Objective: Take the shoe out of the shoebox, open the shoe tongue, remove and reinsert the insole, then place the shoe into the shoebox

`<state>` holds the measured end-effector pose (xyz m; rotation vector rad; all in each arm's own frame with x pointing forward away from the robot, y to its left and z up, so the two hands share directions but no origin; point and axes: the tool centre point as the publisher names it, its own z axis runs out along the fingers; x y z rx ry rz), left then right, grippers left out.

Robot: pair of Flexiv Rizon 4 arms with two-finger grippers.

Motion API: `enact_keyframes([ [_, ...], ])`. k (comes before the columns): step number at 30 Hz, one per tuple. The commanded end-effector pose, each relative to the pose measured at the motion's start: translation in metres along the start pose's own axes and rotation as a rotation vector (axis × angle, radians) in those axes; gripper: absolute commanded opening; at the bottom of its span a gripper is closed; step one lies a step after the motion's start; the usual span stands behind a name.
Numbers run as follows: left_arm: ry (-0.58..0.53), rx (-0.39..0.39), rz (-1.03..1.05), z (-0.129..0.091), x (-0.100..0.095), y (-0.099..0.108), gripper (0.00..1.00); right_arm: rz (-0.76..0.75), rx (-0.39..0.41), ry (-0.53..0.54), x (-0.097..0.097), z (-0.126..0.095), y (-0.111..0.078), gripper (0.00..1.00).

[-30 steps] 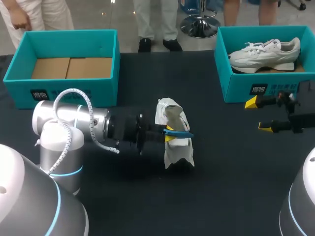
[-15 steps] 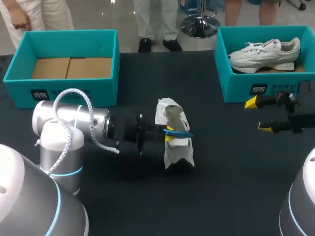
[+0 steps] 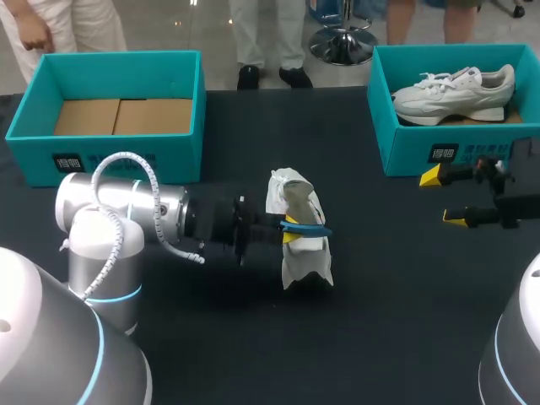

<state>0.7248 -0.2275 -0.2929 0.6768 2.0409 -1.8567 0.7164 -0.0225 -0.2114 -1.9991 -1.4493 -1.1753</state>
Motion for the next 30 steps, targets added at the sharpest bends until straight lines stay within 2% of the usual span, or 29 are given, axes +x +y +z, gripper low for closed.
enact_keyframes([
  [1, -0.019, 0.009, 0.039, 0.0, 0.001, 0.001, 0.0, 0.001, -0.001, -0.005, 0.0, 0.0, -0.001, 1.0],
  [11, -0.064, -0.003, 0.092, 0.002, -0.005, 0.006, 0.0, 0.001, -0.001, -0.005, 0.0, 0.0, -0.001, 1.0],
  [20, -0.063, -0.04, 0.091, 0.007, -0.002, 0.027, 0.0, 0.001, -0.001, -0.005, 0.0, 0.0, -0.001, 1.0],
  [30, -0.094, -0.04, 0.08, 0.014, -0.006, 0.044, 0.0, 0.001, -0.001, -0.005, 0.0, 0.0, -0.001, 1.0],
])
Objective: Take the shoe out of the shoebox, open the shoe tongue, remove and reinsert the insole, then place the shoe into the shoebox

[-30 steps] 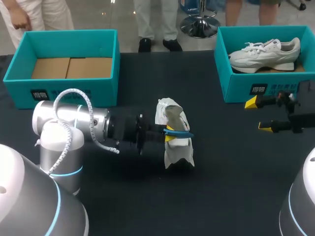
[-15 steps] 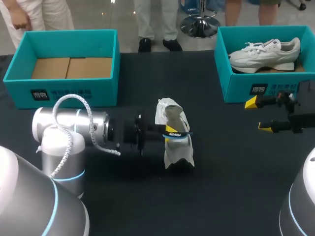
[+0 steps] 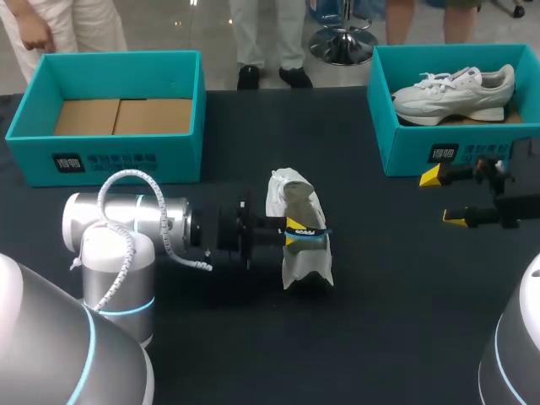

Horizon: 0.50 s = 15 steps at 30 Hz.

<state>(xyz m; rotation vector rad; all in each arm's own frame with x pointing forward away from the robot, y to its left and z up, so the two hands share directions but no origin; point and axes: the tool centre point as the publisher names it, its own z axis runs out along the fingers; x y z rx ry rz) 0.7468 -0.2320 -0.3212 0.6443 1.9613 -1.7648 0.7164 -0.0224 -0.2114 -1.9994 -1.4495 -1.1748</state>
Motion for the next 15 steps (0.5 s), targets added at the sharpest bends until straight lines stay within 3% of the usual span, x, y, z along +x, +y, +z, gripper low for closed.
enact_keyframes([
  [1, -0.006, -0.005, 0.002, 0.01, 0.0, 0.01, 0.0, 0.001, -0.001, -0.005, 0.0, 0.0, -0.001, 1.0],
  [11, -0.013, -0.045, -0.01, 0.01, -0.002, 0.024, 0.0, 0.001, -0.001, -0.005, 0.0, 0.0, -0.001, 1.0],
  [15, -0.023, -0.044, -0.015, 0.006, -0.002, 0.019, 0.0, 0.001, -0.001, -0.005, 0.0, 0.0, -0.001, 1.0],
])
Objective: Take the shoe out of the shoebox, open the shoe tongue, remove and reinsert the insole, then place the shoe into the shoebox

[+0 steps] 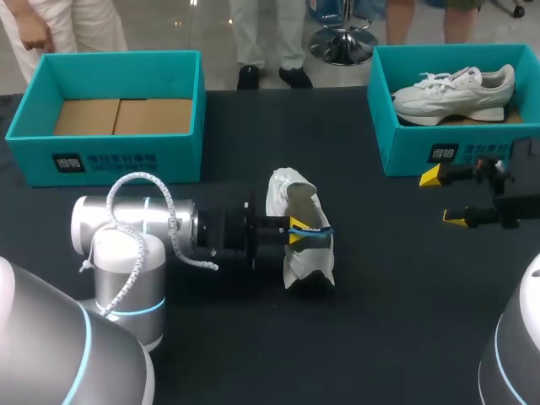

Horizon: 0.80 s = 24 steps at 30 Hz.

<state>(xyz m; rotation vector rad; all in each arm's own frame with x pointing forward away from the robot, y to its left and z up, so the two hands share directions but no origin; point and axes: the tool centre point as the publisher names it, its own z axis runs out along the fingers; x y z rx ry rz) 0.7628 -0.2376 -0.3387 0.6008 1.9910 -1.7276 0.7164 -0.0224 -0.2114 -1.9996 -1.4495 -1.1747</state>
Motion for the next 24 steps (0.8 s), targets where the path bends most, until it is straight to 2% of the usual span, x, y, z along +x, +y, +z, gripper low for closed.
enact_keyframes([
  [1, -0.007, -0.001, -0.001, -0.002, 0.001, -0.006, 0.13, 0.001, -0.001, -0.004, 0.0, 0.0, -0.001, 1.0],
  [2, -0.007, 0.001, -0.005, -0.002, 0.001, -0.009, 0.3, 0.001, -0.001, -0.004, 0.0, 0.0, -0.001, 1.0],
  [7, -0.017, 0.022, 0.005, -0.005, -0.001, -0.022, 0.29, 0.001, -0.001, -0.004, 0.0, 0.0, -0.001, 1.0],
  [12, -0.023, 0.036, 0.008, -0.01, 0.001, -0.035, 0.22, 0.001, -0.001, -0.004, 0.0, 0.0, -0.001, 1.0],
  [14, -0.016, 0.035, 0.006, -0.012, 0.004, -0.036, 0.11, 0.001, -0.001, -0.004, 0.0, 0.0, -0.001, 1.0],
  [17, -0.008, 0.023, 0.005, -0.014, 0.008, -0.035, 0.02, 0.001, -0.001, -0.004, 0.0, 0.0, -0.001, 1.0],
  [24, -0.005, -0.003, 0.006, -0.012, 0.009, -0.025, 0.0, 0.001, -0.001, -0.004, 0.0, 0.0, -0.001, 1.0],
])
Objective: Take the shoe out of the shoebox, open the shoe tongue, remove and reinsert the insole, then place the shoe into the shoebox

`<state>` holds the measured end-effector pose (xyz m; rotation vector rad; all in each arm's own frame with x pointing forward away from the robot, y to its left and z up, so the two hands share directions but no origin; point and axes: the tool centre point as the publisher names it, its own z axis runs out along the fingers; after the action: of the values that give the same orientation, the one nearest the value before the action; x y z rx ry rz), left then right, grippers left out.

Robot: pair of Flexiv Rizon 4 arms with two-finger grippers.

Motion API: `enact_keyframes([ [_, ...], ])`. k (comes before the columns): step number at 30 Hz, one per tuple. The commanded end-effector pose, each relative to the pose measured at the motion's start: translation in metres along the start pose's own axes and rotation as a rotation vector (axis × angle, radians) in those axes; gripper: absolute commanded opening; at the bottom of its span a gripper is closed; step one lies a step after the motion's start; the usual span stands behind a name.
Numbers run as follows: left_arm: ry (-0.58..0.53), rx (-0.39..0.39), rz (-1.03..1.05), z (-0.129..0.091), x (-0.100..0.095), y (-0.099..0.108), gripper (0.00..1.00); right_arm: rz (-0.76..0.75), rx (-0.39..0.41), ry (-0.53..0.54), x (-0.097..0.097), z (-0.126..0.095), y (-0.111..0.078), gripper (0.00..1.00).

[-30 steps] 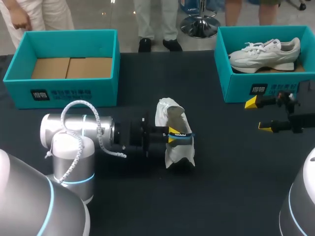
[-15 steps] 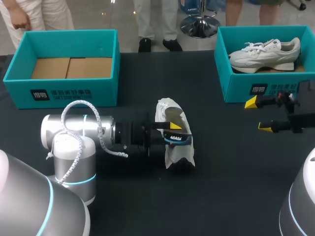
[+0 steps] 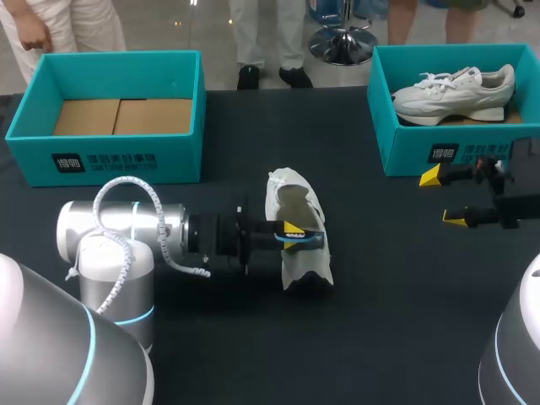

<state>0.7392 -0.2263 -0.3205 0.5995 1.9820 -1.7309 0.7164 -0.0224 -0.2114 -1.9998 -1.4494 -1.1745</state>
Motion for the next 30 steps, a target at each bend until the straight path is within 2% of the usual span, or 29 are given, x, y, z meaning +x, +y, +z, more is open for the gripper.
enact_keyframes([
  [1, 0.002, -0.01, 0.006, 0.004, -0.001, 0.003, 0.0, 0.001, -0.001, -0.004, 0.0, 0.0, -0.001, 1.0],
  [14, 0.016, -0.059, 0.023, 0.017, -0.006, 0.026, 0.0, 0.001, -0.001, -0.004, 0.0, 0.0, -0.001, 1.0],
  [23, 0.008, -0.097, 0.021, 0.018, -0.01, 0.037, 0.0, 0.001, -0.001, -0.004, 0.0, 0.0, -0.001, 1.0],
  [24, 0.006, -0.096, 0.019, 0.017, -0.01, 0.035, 0.03, 0.001, -0.001, -0.004, 0.0, 0.0, -0.001, 1.0],
  [26, 0.002, -0.091, 0.016, 0.015, -0.01, 0.031, 0.27, 0.001, -0.001, -0.004, 0.0, 0.0, -0.001, 1.0],
  [28, 0.0, -0.085, 0.015, 0.013, -0.009, 0.026, 0.34, 0.001, -0.001, -0.004, 0.0, 0.0, -0.001, 1.0],
  [30, 0.0, -0.076, 0.019, 0.011, -0.008, 0.021, 0.34, 0.001, -0.001, -0.004, 0.0, 0.0, -0.001, 1.0],
])
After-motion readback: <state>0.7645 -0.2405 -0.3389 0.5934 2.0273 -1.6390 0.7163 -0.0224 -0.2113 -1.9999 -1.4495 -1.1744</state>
